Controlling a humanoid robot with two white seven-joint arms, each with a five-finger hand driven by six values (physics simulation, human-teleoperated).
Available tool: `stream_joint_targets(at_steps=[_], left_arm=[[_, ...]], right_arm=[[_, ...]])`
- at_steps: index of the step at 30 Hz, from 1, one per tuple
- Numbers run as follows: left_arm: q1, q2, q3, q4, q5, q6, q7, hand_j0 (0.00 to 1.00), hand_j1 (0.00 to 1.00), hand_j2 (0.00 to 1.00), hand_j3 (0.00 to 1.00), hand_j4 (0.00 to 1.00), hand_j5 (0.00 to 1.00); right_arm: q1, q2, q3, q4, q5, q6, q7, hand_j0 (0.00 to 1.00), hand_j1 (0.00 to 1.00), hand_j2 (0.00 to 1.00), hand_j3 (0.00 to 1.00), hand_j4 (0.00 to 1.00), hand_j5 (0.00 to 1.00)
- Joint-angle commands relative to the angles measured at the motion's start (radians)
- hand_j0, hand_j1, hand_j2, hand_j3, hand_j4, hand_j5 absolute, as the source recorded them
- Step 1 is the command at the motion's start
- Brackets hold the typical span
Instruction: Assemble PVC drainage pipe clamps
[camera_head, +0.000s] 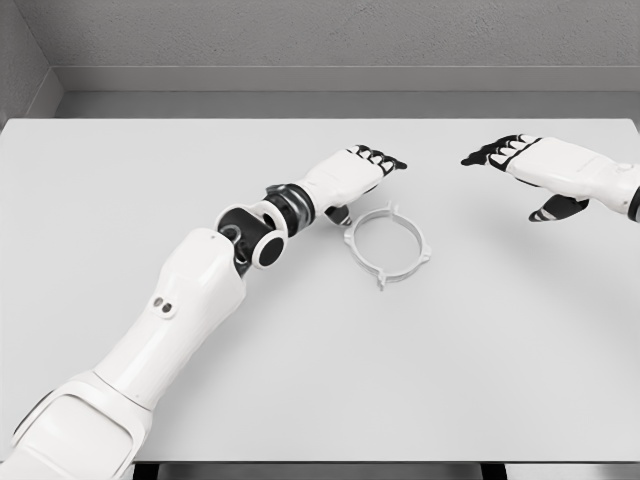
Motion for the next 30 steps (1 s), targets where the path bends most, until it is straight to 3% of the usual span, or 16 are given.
stream_joint_targets(at_steps=[1, 15, 20, 22, 23, 24, 26, 27, 29, 30], left_arm=[[0.0, 0.0, -0.001, -0.001, 0.001, 0.0, 0.001, 1.0, 1.0, 1.0, 1.0, 1.0, 1.0], [0.0, 0.0, -0.015, -0.008, 0.027, 0.006, 0.001, 1.0, 1.0, 1.0, 1.0, 1.0, 1.0], [0.002, 0.0, 0.101, -0.037, 0.027, 0.008, 0.001, 1.0, 1.0, 1.0, 1.0, 1.0, 1.0], [0.021, 0.0, 0.148, -0.115, 0.027, 0.006, -0.002, 1.0, 1.0, 1.0, 1.0, 1.0, 1.0], [0.058, 0.0, 0.177, -0.207, 0.032, -0.003, -0.007, 1.0, 1.0, 1.0, 1.0, 1.0, 1.0], [0.078, 0.0, 0.202, -0.293, 0.07, -0.006, -0.007, 1.0, 1.0, 1.0, 1.0, 1.0, 1.0], [0.127, 0.164, 0.274, -0.473, 0.266, -0.04, -0.007, 1.0, 1.0, 1.0, 1.0, 1.0, 1.0], [0.158, 0.23, 0.35, -0.51, 0.355, -0.122, -0.007, 1.0, 1.0, 1.0, 1.0, 1.0, 1.0], [0.204, 0.33, 0.524, -0.496, 0.519, -0.375, -0.007, 1.0, 1.0, 1.0, 1.0, 1.0, 1.0], [0.222, 0.368, 0.556, -0.478, 0.556, -0.42, -0.007, 1.0, 1.0, 1.0, 1.0, 1.0, 1.0]], right_arm=[[0.0, -0.001, 0.0, -0.011, -0.003, 0.002, 0.0, 1.0, 1.0, 1.0, 1.0, 1.0, 1.0], [0.003, -0.002, 0.0, -0.011, -0.005, 0.002, 0.0, 1.0, 1.0, 1.0, 1.0, 1.0, 1.0], [0.003, -0.002, 0.0, -0.011, -0.005, 0.002, 0.0, 1.0, 1.0, 1.0, 1.0, 1.0, 1.0], [0.003, -0.002, 0.0, -0.012, -0.005, 0.002, 0.0, 1.0, 1.0, 1.0, 1.0, 1.0, 1.0], [0.003, -0.002, -0.003, -0.011, -0.005, 0.002, 0.0, 1.0, 1.0, 1.0, 1.0, 1.0, 1.0], [0.002, -0.002, -0.006, -0.011, -0.005, 0.002, 0.0, 1.0, 1.0, 1.0, 1.0, 1.0, 1.0], [0.003, -0.004, -0.004, -0.02, -0.005, 0.0, 0.0, 1.0, 1.0, 1.0, 1.0, 1.0, 1.0], [0.005, -0.005, -0.004, -0.043, -0.005, 0.0, 0.0, 1.0, 1.0, 1.0, 1.0, 1.0, 1.0], [0.003, -0.006, -0.015, -0.049, -0.005, 0.0, 0.0, 1.0, 1.0, 1.0, 1.0, 1.0, 1.0], [0.003, -0.006, -0.014, -0.051, -0.005, -0.001, 0.0, 1.0, 1.0, 1.0, 1.0, 1.0, 1.0]])
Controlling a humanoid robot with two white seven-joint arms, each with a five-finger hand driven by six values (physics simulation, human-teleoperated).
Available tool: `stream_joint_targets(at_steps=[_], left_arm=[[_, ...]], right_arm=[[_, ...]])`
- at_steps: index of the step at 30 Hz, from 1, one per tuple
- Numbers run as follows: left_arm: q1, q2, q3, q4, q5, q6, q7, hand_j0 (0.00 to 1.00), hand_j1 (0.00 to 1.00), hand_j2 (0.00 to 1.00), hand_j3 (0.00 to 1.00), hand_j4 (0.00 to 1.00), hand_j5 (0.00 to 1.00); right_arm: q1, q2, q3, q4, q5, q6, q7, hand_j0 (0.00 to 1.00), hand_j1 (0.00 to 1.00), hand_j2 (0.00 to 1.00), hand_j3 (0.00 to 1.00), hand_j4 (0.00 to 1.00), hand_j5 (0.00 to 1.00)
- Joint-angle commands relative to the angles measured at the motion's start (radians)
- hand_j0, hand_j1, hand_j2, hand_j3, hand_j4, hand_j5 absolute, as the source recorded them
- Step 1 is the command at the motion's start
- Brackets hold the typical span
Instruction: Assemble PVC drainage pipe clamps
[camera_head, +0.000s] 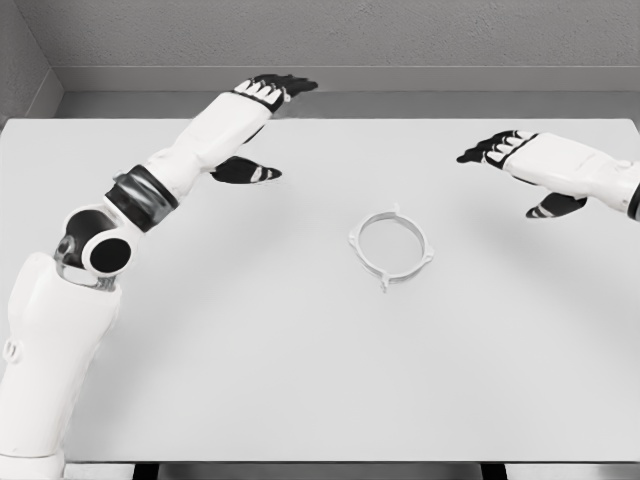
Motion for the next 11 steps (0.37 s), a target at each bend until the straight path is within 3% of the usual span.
stream_joint_targets(at_steps=[1, 3, 5, 11], left_arm=[[0.002, 0.15, 0.127, 0.002, 0.177, -0.18, 0.0, 1.0, 1.0, 1.0, 1.0, 1.0, 1.0], [0.037, 0.275, 0.154, 0.137, 0.23, -0.197, 0.0, 1.0, 1.0, 1.0, 1.0, 1.0, 1.0], [0.037, 0.334, 0.167, 0.254, 0.224, -0.197, 0.0, 1.0, 1.0, 1.0, 1.0, 1.0, 1.0], [0.12, 0.414, 0.196, 0.314, 0.212, -0.197, -0.001, 1.0, 1.0, 1.0, 1.0, 1.0, 1.0]], right_arm=[[0.002, -0.002, -0.003, -0.021, -0.003, -0.011, 0.0, 1.0, 1.0, 1.0, 1.0, 1.0, 1.0], [0.003, -0.013, -0.004, -0.022, -0.003, -0.051, 0.0, 1.0, 1.0, 1.0, 1.0, 1.0, 1.0], [0.003, -0.014, -0.006, -0.022, -0.005, -0.051, 0.0, 1.0, 1.0, 1.0, 1.0, 1.0, 1.0], [0.003, -0.016, -0.004, -0.02, -0.005, -0.051, 0.0, 1.0, 1.0, 1.0, 1.0, 1.0, 1.0]])
